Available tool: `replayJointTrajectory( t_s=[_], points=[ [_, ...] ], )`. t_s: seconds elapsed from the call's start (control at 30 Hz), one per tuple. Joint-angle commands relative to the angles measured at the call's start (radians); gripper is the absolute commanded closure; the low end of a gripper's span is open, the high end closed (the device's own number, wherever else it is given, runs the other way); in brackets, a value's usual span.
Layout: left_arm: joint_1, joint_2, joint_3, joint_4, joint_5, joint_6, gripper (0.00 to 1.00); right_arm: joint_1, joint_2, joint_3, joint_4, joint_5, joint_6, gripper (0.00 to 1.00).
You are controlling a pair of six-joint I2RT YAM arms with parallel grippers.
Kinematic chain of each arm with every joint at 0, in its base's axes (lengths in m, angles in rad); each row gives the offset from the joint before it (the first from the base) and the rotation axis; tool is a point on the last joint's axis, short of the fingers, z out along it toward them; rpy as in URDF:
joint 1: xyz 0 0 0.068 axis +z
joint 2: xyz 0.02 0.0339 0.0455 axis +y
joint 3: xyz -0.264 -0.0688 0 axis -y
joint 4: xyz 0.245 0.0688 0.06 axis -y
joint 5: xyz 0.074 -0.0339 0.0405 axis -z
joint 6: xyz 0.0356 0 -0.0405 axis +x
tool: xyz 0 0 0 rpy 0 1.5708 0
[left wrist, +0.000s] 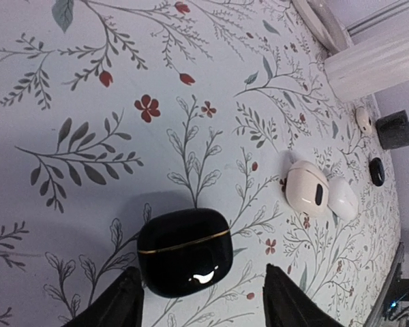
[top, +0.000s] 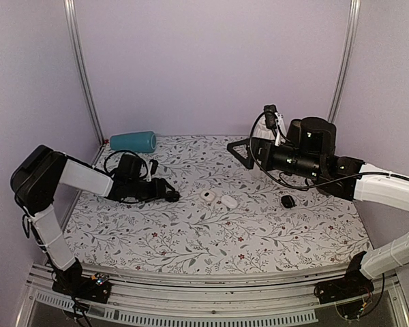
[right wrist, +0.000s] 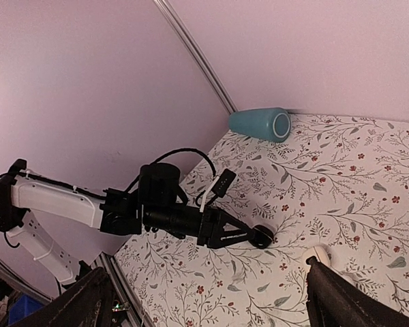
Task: Insert the wireless bluetooth earbuds into the charging case
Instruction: Place the charging case at the center of the board, then reset both arms
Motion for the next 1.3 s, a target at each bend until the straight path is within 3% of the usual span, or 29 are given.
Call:
replayJointTrajectory(
  t_s=[0.0,0.23,0.27,0.3,0.6,0.93,1.27],
  points=[
    [0.010,-0.054,-0.005,-0.017,-0.032,0.016,0.35,-0.005,-0.004,0.023,-0.014,-0.006,0.002,0.01],
    [0.011,-0.114,-0.011,-0.041,-0.083,0.042,0.19,-0.005,-0.006,0.024,-0.015,0.013,0.002,0.01],
    [0.011,-0.127,-0.013,-0.045,-0.091,0.046,0.08,-0.005,-0.007,0.024,-0.014,0.015,0.002,0.01],
    [0.012,-0.139,-0.014,-0.049,-0.098,0.049,0.05,-0.006,-0.006,0.024,-0.014,0.018,0.002,0.01],
    [0.010,-0.258,-0.032,-0.069,-0.157,0.074,0.04,-0.006,-0.007,0.018,-0.013,0.103,0.010,0.01],
    [0.009,-0.432,-0.070,-0.030,-0.170,0.120,0.04,-0.015,-0.055,-0.124,0.086,0.357,-0.075,0.01],
    [0.009,-0.603,-0.144,0.010,-0.244,0.196,0.04,-0.286,-0.076,-0.259,0.079,0.396,-0.171,0.01]
  ],
)
